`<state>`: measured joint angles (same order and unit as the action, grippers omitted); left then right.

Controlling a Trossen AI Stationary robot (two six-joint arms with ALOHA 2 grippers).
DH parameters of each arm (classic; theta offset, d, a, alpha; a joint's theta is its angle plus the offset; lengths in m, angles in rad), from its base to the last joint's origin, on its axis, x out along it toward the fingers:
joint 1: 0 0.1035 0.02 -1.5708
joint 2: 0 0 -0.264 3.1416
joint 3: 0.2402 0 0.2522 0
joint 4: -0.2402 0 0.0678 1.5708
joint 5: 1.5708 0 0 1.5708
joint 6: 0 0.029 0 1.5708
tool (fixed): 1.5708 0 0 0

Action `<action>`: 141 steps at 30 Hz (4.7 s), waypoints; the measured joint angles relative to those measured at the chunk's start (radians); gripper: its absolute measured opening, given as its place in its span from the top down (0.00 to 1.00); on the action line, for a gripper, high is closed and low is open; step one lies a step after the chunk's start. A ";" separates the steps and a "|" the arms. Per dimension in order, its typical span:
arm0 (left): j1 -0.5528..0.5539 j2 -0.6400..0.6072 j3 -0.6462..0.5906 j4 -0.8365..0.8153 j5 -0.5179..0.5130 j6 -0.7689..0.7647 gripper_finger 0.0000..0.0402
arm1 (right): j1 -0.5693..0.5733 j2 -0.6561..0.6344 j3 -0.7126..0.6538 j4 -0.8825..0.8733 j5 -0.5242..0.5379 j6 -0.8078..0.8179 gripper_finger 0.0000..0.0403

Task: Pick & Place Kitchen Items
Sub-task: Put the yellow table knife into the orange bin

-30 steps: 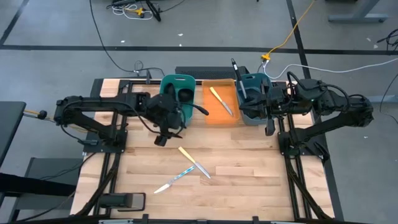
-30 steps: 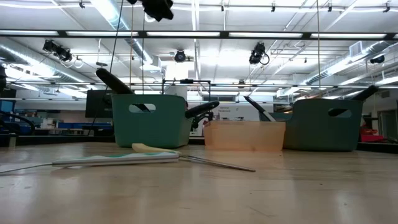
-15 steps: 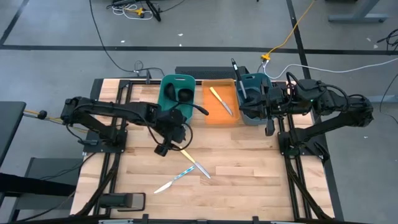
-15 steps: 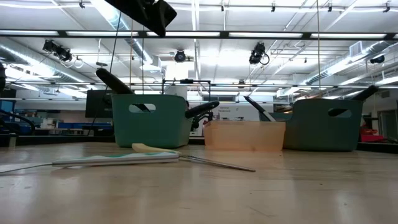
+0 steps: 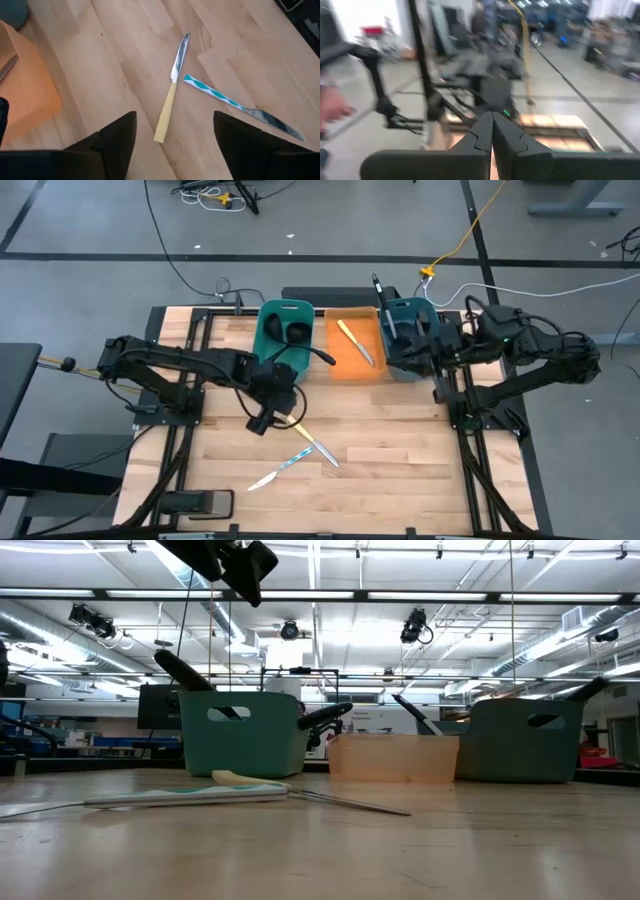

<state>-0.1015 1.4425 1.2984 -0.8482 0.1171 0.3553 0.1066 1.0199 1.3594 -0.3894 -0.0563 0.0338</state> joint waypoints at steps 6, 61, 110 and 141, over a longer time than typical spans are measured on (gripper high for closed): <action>-0.004 0.000 0.000 0.000 -0.020 -0.002 0.30 | 0.000 -0.003 0.000 0.121 -0.109 0.001 0.99; -0.004 0.235 -0.043 0.121 -0.046 0.179 0.24 | 0.000 -0.005 0.000 0.089 -0.038 -0.031 0.98; -0.050 0.270 -0.178 0.143 -0.185 0.048 0.28 | 0.000 0.045 0.000 0.070 -0.003 0.036 0.98; -0.053 0.277 -0.265 0.351 -0.131 0.180 0.31 | 0.000 0.098 0.000 0.105 -0.004 0.022 0.98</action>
<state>-0.1547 1.7191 1.0336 -0.4976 -0.0141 0.5354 0.1066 1.1183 1.3598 -0.2848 -0.0601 0.0556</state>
